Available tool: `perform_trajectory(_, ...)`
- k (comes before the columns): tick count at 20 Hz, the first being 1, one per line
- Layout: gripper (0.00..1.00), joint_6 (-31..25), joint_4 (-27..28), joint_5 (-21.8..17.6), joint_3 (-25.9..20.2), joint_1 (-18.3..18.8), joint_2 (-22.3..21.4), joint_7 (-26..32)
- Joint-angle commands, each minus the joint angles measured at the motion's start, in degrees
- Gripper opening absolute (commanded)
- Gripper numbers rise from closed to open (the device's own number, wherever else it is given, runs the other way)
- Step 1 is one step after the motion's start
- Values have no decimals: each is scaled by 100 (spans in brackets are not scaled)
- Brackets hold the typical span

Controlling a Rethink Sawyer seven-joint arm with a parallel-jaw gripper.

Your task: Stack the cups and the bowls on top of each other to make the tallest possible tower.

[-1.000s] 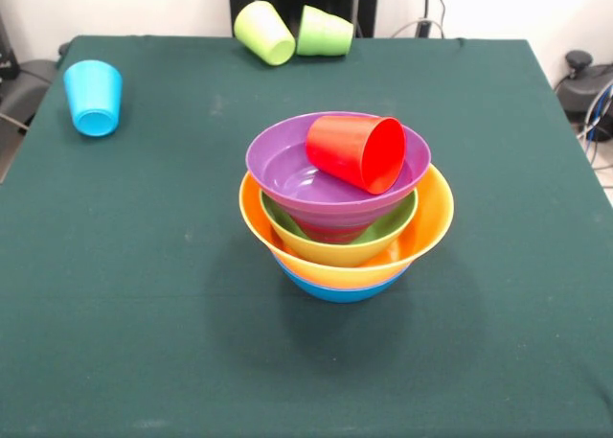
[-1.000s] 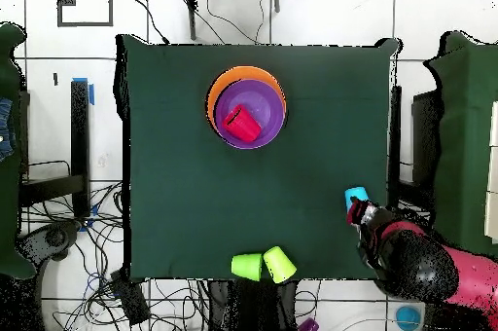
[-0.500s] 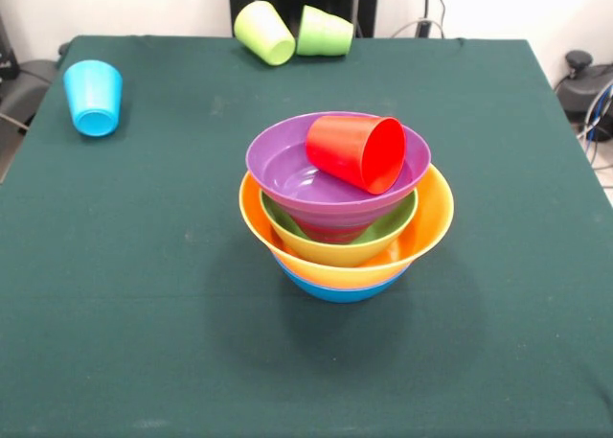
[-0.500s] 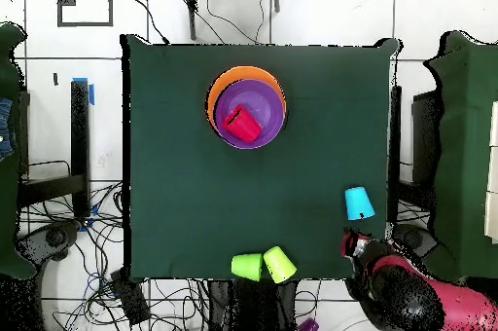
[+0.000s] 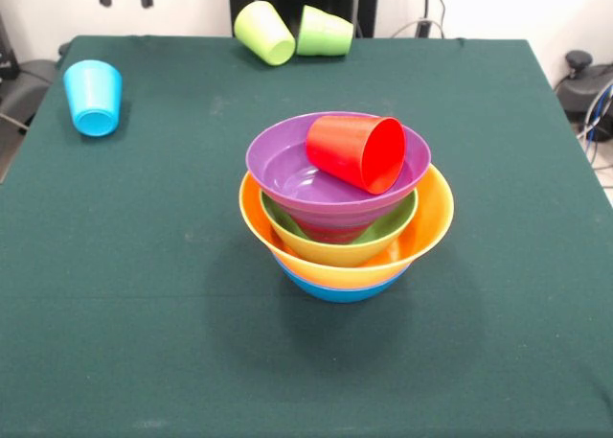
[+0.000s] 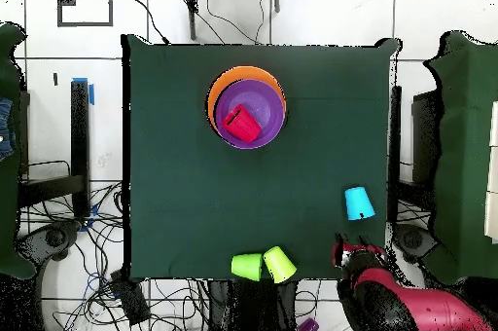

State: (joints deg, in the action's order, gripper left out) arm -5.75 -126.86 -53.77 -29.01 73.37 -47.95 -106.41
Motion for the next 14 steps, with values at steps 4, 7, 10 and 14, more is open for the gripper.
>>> perform_trajectory(4,100,1054,1009,-1172,1080,-599,1601,-274)
perform_trajectory(7,100,1010,1200,-1184,1078,-585,1784,-230)
perform_trajectory(10,100,1014,1353,-1152,1168,-648,1866,-238)
perform_trajectory(14,100,891,1487,-1000,1124,-554,1952,-260)
